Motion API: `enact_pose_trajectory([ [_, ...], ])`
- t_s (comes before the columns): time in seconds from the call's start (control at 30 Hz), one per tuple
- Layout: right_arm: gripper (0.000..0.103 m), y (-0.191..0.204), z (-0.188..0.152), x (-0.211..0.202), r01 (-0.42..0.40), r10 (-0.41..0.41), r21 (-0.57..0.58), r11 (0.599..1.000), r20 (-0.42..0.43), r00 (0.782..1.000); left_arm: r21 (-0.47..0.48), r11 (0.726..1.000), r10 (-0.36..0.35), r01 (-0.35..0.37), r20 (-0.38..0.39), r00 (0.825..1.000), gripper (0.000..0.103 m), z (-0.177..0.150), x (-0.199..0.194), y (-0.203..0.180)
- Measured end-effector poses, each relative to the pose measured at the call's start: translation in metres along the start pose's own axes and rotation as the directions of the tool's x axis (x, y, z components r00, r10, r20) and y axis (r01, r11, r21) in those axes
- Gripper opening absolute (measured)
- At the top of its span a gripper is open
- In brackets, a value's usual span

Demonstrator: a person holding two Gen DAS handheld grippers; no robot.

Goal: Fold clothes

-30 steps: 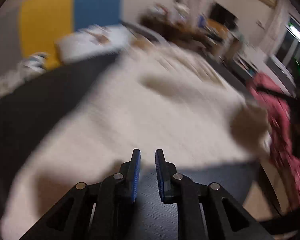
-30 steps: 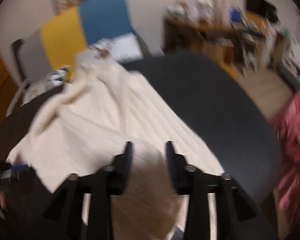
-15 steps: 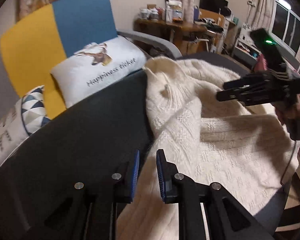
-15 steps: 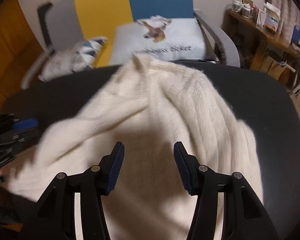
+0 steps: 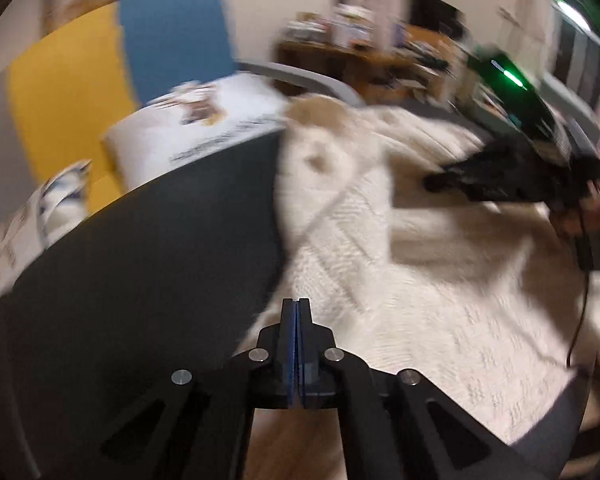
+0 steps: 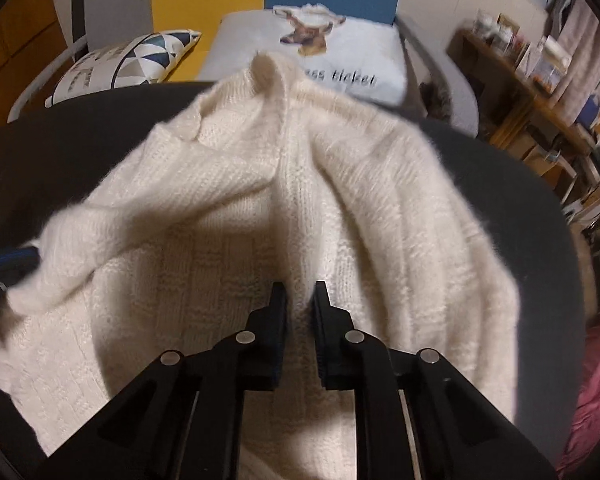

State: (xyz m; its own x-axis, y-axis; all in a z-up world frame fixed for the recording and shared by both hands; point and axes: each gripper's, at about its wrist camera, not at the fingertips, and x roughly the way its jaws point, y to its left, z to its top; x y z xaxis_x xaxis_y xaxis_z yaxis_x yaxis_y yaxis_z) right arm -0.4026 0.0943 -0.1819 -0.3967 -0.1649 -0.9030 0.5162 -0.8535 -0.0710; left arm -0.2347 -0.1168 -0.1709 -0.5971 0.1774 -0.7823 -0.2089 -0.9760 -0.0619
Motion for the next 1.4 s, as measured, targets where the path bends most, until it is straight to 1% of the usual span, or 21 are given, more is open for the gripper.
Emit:
enact_pose_trajectory([
  [0.1, 0.012, -0.004, 0.0, 0.003, 0.038, -0.038, 0.018, 0.999, 0.006, 0.999, -0.145, 0.989, 0.041, -0.037, 0.028, 0.999, 0.0, -0.006, -0.009, 0.028],
  [0.17, 0.012, -0.007, 0.001, 0.005, 0.063, -0.063, 0.031, 0.998, 0.009, 0.998, -0.214, 0.973, 0.085, -0.088, -0.023, 0.996, 0.0, -0.009, 0.003, 0.044],
  [0.23, 0.012, -0.01, 0.001, 0.006, 0.088, -0.089, 0.043, 0.995, 0.012, 0.996, -0.23, 0.964, 0.12, -0.133, -0.07, 0.99, 0.0, -0.013, 0.018, 0.051],
  [0.3, 0.012, -0.012, 0.001, 0.008, 0.113, -0.114, 0.055, 0.992, 0.015, 0.993, -0.234, 0.964, 0.116, -0.129, -0.071, 0.991, 0.0, -0.012, 0.015, 0.053],
  [0.37, 0.016, -0.015, 0.001, 0.009, 0.127, -0.128, 0.069, 0.99, 0.016, 0.992, -0.289, 0.952, 0.074, -0.098, -0.095, 0.993, 0.003, -0.014, 0.008, 0.06],
  [0.4, 0.016, -0.017, 0.002, 0.007, 0.114, -0.115, 0.079, 0.99, 0.014, 0.993, -0.314, 0.945, 0.064, -0.092, -0.1, 0.993, 0.007, -0.016, 0.001, 0.064],
  [0.47, 0.017, -0.02, 0.003, 0.0, 0.082, -0.084, 0.104, 0.991, 0.022, 0.996, -0.346, 0.935, 0.06, -0.082, -0.073, 0.996, 0.008, -0.028, -0.027, 0.073],
  [0.53, 0.017, -0.01, -0.001, -0.029, 0.077, -0.088, 0.104, 0.992, 0.112, 0.99, -0.381, 0.921, 0.072, -0.08, -0.034, 0.997, 0.012, -0.05, -0.065, 0.087],
  [0.6, 0.024, 0.016, -0.011, -0.065, 0.058, -0.062, 0.028, 0.998, 0.206, 0.977, -0.403, 0.907, 0.128, -0.124, -0.018, 0.992, 0.012, -0.082, -0.106, 0.102],
  [0.63, 0.038, 0.033, -0.018, -0.082, 0.027, -0.021, -0.021, 0.999, 0.236, 0.972, -0.414, 0.894, 0.181, -0.174, -0.024, 0.983, 0.012, -0.101, -0.127, 0.111],
  [0.67, 0.054, 0.052, -0.028, -0.095, -0.026, 0.042, -0.07, 0.997, 0.239, 0.97, -0.43, 0.875, 0.227, -0.222, -0.039, 0.973, 0.012, -0.121, -0.147, 0.121],
  [0.7, 0.059, 0.071, -0.039, -0.104, -0.081, 0.107, -0.118, 0.99, 0.231, 0.967, -0.456, 0.854, 0.254, -0.251, -0.056, 0.966, 0.012, -0.142, -0.166, 0.131],
  [0.77, 0.06, 0.105, -0.056, -0.115, -0.172, 0.212, -0.196, 0.965, 0.203, 0.956, -0.547, 0.788, 0.279, -0.283, -0.093, 0.956, 0.013, -0.193, -0.206, 0.156],
  [0.83, 0.06, 0.131, -0.065, -0.104, -0.204, 0.24, -0.211, 0.956, 0.157, 0.958, -0.646, 0.702, 0.285, -0.301, -0.133, 0.949, 0.013, -0.242, -0.237, 0.178],
  [0.9, 0.06, 0.157, -0.074, -0.092, -0.237, 0.266, -0.225, 0.945, 0.11, 0.958, -0.727, 0.628, 0.254, -0.278, -0.147, 0.956, 0.014, -0.283, -0.257, 0.194],
  [0.97, 0.06, 0.183, -0.083, -0.081, -0.27, 0.292, -0.238, 0.933, 0.062, 0.954, -0.777, 0.575, 0.216, -0.257, -0.159, 0.963, 0.014, -0.313, -0.267, 0.204],
  [1.03, 0.06, 0.199, -0.087, -0.069, -0.282, 0.295, -0.218, 0.934, 0.03, 0.955, -0.806, 0.55, 0.182, -0.219, -0.141, 0.973, 0.016, -0.331, -0.271, 0.208],
  [1.17, 0.06, 0.208, -0.088, -0.068, -0.278, 0.287, -0.179, 0.944, 0.027, 0.957, -0.85, 0.512, 0.097, -0.126, -0.088, 0.991, 0.017, -0.345, -0.264, 0.214],
  [1.27, 0.06, 0.214, -0.08, -0.071, -0.295, 0.303, -0.146, 0.944, 0.039, 0.952, -0.869, 0.492, 0.039, -0.06, -0.048, 0.998, 0.019, -0.35, -0.257, 0.214],
  [1.33, 0.06, 0.217, -0.074, -0.073, -0.288, 0.297, -0.144, 0.947, 0.045, 0.954, -0.888, 0.459, -0.04, 0.03, 0.014, 0.999, 0.024, -0.353, -0.253, 0.214],
  [1.4, 0.06, 0.218, -0.069, -0.072, -0.261, 0.269, -0.148, 0.954, 0.041, 0.962, -0.89, 0.453, -0.048, 0.051, 0.032, 0.998, 0.026, -0.351, -0.248, 0.209],
])
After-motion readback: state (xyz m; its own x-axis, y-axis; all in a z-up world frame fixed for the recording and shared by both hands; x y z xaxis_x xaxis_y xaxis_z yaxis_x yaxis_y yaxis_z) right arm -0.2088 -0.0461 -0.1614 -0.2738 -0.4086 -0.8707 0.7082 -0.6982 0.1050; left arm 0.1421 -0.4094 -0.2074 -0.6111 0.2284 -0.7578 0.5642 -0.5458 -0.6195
